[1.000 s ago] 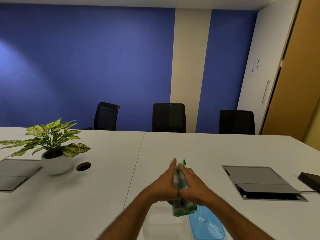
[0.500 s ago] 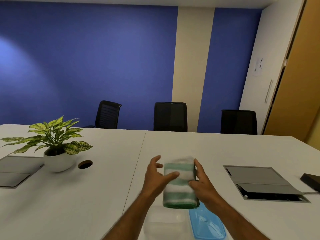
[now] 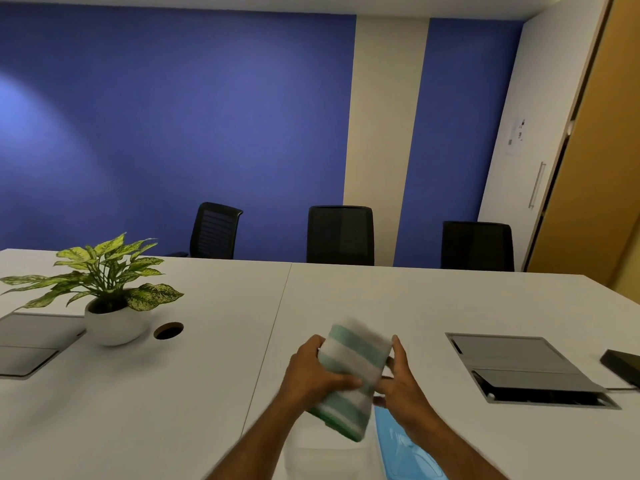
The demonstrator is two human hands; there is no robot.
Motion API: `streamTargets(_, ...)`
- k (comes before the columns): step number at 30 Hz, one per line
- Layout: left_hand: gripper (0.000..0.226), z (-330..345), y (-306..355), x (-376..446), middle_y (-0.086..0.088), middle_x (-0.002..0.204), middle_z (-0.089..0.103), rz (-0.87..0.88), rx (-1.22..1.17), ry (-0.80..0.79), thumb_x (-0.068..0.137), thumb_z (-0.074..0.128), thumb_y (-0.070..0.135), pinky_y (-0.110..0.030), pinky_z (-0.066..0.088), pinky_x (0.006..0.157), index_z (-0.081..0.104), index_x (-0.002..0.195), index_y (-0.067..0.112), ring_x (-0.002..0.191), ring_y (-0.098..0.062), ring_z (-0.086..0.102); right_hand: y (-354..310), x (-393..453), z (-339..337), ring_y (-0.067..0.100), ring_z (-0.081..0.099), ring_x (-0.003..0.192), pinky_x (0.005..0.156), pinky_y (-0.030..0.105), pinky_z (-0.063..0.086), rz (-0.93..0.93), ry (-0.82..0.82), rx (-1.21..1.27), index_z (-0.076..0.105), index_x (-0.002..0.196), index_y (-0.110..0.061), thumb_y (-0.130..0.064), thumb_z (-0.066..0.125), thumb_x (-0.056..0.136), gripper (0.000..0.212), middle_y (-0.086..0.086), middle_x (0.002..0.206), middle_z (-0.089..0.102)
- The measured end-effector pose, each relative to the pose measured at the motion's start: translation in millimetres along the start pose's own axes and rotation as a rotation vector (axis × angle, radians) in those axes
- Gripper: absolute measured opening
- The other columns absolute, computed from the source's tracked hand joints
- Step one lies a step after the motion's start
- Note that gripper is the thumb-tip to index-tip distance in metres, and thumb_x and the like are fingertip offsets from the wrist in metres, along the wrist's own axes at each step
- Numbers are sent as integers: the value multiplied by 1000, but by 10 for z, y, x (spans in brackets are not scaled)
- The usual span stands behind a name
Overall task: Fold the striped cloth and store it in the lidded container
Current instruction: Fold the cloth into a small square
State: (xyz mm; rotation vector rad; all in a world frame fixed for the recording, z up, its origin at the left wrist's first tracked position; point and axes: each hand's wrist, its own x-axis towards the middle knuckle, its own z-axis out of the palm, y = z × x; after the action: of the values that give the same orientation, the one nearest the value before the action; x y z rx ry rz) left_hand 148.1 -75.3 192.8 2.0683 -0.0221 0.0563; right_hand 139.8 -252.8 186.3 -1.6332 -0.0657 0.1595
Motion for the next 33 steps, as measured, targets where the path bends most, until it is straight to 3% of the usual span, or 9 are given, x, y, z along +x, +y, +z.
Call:
streamTargets(2,77,-29,31,26,12,104,64,42,134,-19,53,88,56,-23,56,74,50,115,32,91,-9,65,-38,-2,-26,24,48,129,105,45,44,-82,85,-43,6,151,-40,-21,59,87,85,0,155,31)
streamTargets(4,72,-58,64,43,13,102,64,80,231,-62,54,88,53,-24,55,73,50,112,35,90,-8,63,-101,-8,-62,19,32,141,114,44,32,-182,137,-141,12,152,-35,-55,62,71,97,-3,159,24)
streamTargets(6,69,-76,93,55,14,102,65,120,312,-103,55,87,53,-23,54,73,49,110,37,89,-8,62,-157,4,-86,13,28,140,115,41,31,-264,118,-246,15,152,-32,-80,64,54,120,-9,154,26)
streamTargets(8,69,-76,121,58,14,106,66,156,372,-138,57,85,57,-23,54,76,47,111,40,91,-8,63,-198,26,-93,11,33,136,111,37,38,-309,75,-308,19,150,-33,-87,64,45,126,-13,149,31)
streamTargets(14,68,-59,165,25,11,109,69,247,497,-189,59,84,57,-33,60,83,46,113,40,94,-12,65,-187,96,-199,17,62,106,89,43,58,-339,-27,-327,45,129,-48,-66,84,46,93,-10,124,59)
streamTargets(17,69,-73,145,3,10,109,69,282,558,-201,60,84,55,-35,58,85,47,115,40,94,-13,65,-188,110,-247,16,66,91,78,45,59,-333,-52,-356,65,103,-37,-52,92,44,66,-8,101,67)
streamTargets(23,68,-95,180,-7,10,114,66,267,559,-298,62,87,48,-35,56,88,44,114,43,99,-14,62,-197,143,-362,18,63,74,72,47,55,-276,-177,-456,64,79,-24,-35,94,48,44,0,80,69)
streamTargets(28,69,-273,249,27,4,117,61,199,606,-451,63,91,29,-26,49,80,53,120,29,98,-12,54,-198,149,-462,16,62,76,74,49,54,-278,-194,-488,60,81,-24,-28,82,64,29,5,82,67)
streamTargets(33,46,-479,99,118,10,94,57,171,513,-368,61,89,29,-19,42,63,58,95,28,86,-12,56,-160,120,-555,19,63,85,83,53,53,-232,-153,-311,63,91,-24,-18,70,71,22,9,94,68)
